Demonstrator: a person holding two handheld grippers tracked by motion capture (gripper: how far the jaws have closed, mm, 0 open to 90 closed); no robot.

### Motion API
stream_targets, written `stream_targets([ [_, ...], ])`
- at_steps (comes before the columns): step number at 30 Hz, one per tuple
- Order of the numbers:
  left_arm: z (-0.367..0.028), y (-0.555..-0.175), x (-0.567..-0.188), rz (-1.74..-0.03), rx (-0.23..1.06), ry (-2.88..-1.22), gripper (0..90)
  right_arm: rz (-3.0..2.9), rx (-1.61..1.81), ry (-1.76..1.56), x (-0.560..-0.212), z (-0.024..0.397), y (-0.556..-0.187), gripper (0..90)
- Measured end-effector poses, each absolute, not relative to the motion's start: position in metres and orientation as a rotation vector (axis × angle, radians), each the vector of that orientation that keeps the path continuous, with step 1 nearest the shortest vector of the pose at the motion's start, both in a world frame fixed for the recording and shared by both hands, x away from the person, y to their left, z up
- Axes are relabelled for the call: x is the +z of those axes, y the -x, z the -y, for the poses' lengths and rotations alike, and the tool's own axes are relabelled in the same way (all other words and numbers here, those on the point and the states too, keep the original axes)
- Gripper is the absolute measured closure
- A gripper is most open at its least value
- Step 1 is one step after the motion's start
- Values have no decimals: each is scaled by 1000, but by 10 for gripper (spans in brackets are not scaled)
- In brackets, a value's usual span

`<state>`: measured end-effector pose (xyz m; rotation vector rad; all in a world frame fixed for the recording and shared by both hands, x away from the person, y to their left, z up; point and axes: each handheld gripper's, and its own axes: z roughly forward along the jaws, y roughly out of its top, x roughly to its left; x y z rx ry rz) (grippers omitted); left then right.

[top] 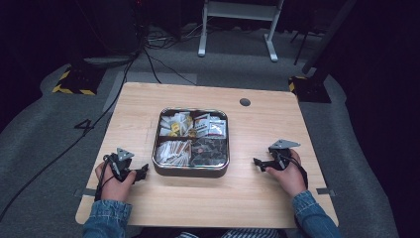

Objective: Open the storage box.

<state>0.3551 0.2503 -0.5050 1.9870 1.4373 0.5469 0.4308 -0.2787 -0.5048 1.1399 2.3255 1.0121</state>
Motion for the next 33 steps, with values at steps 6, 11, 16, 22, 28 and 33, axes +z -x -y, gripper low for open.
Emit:
stream_targets([
  [6,-250,-356,-505,-1435,540,-1986,148,-2328,1017,-1137,-505,279,-431,154],
  [11,-250,-356,-505,-1435,539,-1987,148,-2357,1036,-1090,-495,281,-431,261],
  [16,-250,-357,-505,-1434,541,-1990,146,-2360,1127,-1069,-473,275,-431,252],
  [22,-250,-357,-505,-1434,541,-1989,146,-2388,1178,-976,-449,257,-432,281],
  [28,-249,-358,-505,-1430,541,-1990,146,-2415,1212,-906,-426,237,-438,290],
  [33,-249,-358,-505,-1429,542,-1991,146,-2434,1257,-858,-411,218,-444,301],
])
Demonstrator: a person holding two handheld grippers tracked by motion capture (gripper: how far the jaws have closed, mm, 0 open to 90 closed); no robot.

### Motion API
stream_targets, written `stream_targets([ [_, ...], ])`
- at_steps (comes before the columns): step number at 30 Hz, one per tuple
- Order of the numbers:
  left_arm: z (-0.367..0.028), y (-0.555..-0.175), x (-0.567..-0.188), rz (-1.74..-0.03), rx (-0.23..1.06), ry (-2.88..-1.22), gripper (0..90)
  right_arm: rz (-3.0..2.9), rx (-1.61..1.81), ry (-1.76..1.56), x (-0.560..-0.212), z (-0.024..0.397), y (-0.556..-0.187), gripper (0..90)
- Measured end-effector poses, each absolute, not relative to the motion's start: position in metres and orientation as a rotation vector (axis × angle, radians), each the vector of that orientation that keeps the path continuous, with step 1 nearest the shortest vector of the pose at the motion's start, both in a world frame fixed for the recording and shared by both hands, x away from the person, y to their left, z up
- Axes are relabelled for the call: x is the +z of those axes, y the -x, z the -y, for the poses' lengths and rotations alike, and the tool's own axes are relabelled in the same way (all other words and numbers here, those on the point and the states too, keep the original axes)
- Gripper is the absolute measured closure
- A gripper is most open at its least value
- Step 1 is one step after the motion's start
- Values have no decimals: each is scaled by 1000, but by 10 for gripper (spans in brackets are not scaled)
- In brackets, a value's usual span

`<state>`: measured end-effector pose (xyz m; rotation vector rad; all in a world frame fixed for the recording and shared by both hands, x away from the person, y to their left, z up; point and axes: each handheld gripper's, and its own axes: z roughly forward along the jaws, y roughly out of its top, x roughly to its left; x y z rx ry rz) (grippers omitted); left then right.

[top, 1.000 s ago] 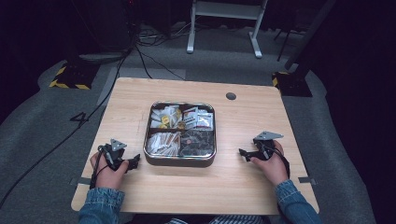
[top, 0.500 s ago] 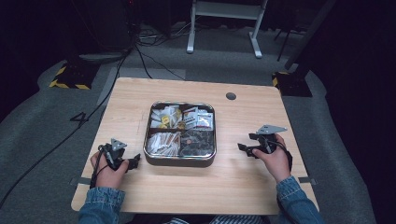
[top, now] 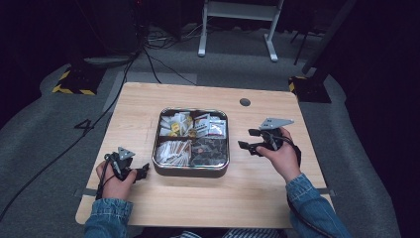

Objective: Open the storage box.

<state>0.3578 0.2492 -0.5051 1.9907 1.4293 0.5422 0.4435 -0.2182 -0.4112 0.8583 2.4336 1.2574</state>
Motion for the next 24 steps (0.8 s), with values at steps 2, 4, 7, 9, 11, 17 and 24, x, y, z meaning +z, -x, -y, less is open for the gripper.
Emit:
stream_targets([
  [2,-249,-358,-505,-1430,542,-1991,146,-2444,1258,-827,-406,210,-446,303],
  [4,-249,-358,-505,-1429,542,-1991,146,-2451,1262,-800,-401,202,-448,304],
  [7,-249,-358,-505,-1428,543,-1991,146,-2464,1266,-781,-396,191,-452,308],
  [9,-249,-358,-505,-1429,540,-1992,147,-2474,1263,-771,-395,185,-454,315],
  [11,-249,-358,-505,-1429,541,-1992,149,-2479,1259,-765,-395,182,-456,317],
  [17,-249,-358,-505,-1426,540,-1993,147,-2508,1263,-741,-395,159,-464,341],
  [24,-249,-358,-505,-1424,538,-1996,146,-2516,1230,-705,-401,134,-477,361],
])
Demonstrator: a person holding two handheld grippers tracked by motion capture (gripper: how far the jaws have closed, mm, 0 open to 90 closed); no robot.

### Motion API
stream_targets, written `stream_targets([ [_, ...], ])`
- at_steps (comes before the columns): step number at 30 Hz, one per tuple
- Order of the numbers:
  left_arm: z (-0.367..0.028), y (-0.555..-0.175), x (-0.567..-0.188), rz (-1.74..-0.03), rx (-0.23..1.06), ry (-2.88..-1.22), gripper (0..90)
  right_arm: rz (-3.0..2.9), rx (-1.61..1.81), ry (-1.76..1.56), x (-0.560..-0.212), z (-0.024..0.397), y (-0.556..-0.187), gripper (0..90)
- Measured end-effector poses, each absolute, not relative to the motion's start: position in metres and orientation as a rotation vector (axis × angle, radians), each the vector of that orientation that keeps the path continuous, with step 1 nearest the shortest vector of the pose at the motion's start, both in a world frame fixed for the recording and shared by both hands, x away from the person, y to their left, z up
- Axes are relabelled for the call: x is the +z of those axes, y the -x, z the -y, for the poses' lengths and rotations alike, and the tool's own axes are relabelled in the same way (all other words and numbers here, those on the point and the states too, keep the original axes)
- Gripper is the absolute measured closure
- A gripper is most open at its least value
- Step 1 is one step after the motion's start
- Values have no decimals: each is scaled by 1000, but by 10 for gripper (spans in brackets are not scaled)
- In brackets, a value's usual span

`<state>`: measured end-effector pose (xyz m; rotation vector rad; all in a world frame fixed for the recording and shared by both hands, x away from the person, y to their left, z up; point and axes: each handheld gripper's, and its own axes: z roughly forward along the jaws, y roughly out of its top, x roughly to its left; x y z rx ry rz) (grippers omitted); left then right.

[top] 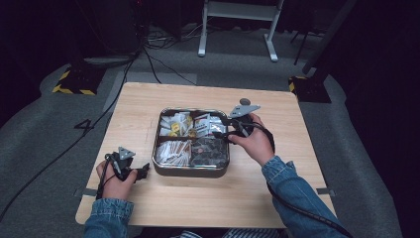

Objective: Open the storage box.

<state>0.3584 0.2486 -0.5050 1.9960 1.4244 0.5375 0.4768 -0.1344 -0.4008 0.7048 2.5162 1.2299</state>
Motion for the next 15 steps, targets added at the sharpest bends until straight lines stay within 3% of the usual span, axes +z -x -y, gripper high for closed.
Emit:
stream_targets([
  [15,-249,-358,-505,-1424,538,-1996,147,-2585,1291,-664,-422,84,-491,388],
])
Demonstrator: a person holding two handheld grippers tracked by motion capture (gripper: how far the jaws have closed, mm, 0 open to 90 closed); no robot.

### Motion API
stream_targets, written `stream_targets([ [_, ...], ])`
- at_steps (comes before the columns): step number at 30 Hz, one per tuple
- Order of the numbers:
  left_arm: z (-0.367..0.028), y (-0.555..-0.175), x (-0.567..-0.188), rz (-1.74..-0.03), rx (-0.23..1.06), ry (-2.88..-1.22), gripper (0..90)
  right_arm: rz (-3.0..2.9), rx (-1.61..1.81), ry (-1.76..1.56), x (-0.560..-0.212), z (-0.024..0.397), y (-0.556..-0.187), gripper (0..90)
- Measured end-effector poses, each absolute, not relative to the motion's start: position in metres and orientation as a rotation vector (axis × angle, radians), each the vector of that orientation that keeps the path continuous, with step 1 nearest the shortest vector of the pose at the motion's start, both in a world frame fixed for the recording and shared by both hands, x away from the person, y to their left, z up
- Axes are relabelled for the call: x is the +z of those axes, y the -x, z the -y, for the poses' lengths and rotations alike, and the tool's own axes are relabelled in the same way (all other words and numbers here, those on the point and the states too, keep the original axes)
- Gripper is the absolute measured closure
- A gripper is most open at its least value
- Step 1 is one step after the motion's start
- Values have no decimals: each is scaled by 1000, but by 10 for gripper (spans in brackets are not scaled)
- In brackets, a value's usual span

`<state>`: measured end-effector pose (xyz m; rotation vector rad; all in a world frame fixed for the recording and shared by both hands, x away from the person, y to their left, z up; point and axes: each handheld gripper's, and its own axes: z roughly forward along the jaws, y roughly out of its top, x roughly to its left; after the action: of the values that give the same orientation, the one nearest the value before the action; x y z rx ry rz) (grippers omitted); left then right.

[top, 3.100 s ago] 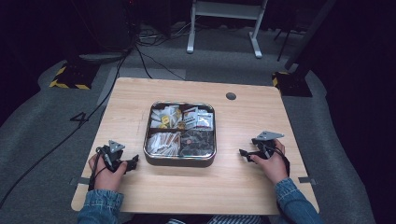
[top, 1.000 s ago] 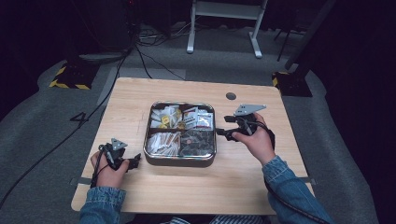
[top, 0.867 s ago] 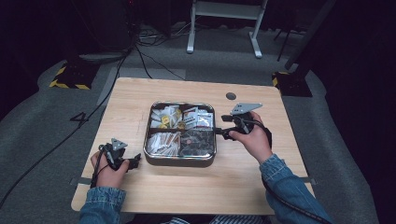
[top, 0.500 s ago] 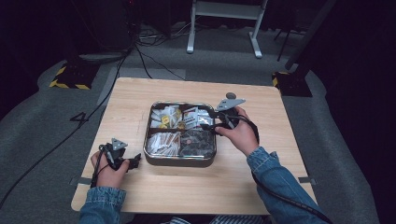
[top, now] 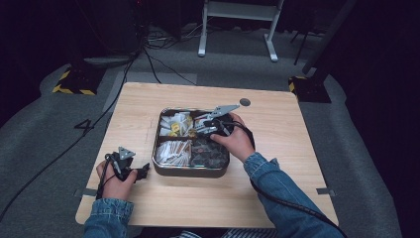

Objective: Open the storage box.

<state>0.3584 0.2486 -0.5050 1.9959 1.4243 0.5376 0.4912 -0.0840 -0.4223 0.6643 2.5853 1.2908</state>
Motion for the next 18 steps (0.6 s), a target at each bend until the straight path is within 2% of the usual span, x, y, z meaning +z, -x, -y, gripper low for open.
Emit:
stream_targets([
  [18,-249,-359,-505,-1422,540,-1997,146,-2630,1271,-678,-440,55,-495,500],
])
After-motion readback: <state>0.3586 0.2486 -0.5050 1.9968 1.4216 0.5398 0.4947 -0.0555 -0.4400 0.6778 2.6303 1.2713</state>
